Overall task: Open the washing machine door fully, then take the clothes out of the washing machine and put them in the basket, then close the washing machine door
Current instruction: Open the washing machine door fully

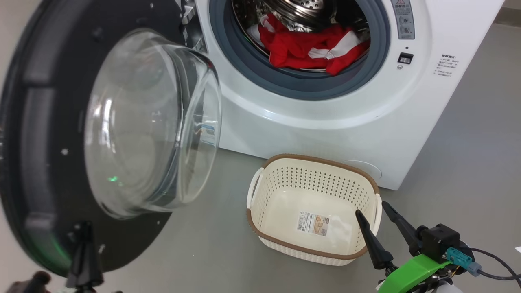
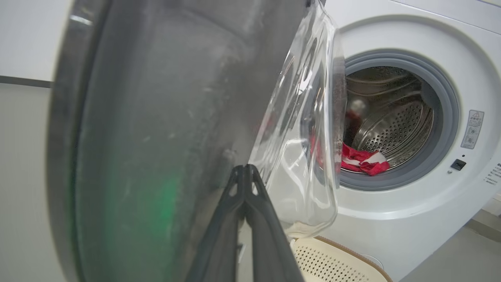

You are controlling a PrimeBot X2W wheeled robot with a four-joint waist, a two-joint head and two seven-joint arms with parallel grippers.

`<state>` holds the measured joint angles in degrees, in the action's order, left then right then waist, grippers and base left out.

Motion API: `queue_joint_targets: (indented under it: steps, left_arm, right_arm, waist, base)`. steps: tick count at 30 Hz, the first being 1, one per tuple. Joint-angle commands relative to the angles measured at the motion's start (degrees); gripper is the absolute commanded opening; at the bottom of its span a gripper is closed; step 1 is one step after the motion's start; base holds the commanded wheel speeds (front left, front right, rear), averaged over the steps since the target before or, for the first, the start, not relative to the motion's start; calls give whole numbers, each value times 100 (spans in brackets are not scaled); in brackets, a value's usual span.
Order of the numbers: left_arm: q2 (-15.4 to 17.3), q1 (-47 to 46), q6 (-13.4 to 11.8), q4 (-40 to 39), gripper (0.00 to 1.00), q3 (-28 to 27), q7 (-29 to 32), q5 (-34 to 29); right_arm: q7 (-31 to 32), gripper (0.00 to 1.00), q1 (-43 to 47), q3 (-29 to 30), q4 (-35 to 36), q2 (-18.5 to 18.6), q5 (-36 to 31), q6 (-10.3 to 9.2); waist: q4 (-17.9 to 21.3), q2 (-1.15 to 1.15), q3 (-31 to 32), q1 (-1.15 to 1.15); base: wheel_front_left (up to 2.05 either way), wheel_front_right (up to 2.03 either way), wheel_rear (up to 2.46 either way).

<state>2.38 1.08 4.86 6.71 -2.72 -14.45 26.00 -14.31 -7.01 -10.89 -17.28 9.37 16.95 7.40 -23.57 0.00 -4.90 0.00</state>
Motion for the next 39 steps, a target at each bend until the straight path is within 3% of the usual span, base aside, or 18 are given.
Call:
queue_joint_targets:
  steps: [1,10,25,39]
  left_arm:
    - [172,-269,-4,-80,0,-324,-55,-59]
    - [282,-882,141,567,0,-1270,-55,-68]
    - [585,-1896,250,1652,0,-2335,-55,-458]
    - [1169,-2503,261,2536,0,-3010,-55,-675]
  right_arm:
    - [-69,100,-181,-142,155,22,-67,9]
    - [-69,100,-288,-139,167,40,-110,9]
    - [-69,100,-513,-132,159,80,-179,9]
    - [-69,100,-580,-130,212,93,-233,9]
  waist:
    - [3,0,-25,0]
    - [75,0,-218,0]
    - [213,0,-510,0]
    - [462,0,-716,0]
  base:
    - [0,0,0]
    - [0,0,0]
    - [0,0,0]
    - [0,0,0]
